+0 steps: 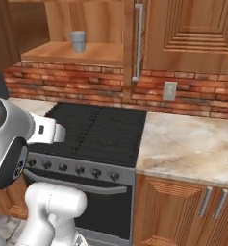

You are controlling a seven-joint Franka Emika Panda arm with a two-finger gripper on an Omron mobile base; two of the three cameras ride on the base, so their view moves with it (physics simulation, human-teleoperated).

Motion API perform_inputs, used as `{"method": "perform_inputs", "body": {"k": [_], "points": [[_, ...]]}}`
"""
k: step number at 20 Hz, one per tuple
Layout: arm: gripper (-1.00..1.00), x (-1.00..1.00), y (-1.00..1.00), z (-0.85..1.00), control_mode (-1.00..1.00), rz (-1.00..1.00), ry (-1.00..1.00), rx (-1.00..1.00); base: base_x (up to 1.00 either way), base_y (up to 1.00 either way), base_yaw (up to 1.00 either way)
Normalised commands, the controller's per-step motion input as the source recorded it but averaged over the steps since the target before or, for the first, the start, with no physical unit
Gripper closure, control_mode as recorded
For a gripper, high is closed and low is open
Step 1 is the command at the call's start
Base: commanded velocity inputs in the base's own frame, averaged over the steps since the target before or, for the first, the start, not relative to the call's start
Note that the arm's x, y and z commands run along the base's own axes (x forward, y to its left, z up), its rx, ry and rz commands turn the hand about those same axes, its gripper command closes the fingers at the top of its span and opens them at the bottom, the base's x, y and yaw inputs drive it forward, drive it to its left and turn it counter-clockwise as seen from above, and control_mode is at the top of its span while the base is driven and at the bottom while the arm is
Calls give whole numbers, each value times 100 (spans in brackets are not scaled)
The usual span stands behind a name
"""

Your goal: There is a bowl on the dining counter. Grab a lemon wedge from the fridge and place it in the bowl. Then get the liquor bottle and glass cup from the cabinet and place them next to the bowl.

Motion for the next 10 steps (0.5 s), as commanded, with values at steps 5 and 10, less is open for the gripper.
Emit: {"method": "perform_inputs", "body": {"k": [5,10], "points": [[-100,0,0,0,100,0,0,0,54,45,-33],[-100,0,0,0,100,0,0,0,25,44,-15]]}}
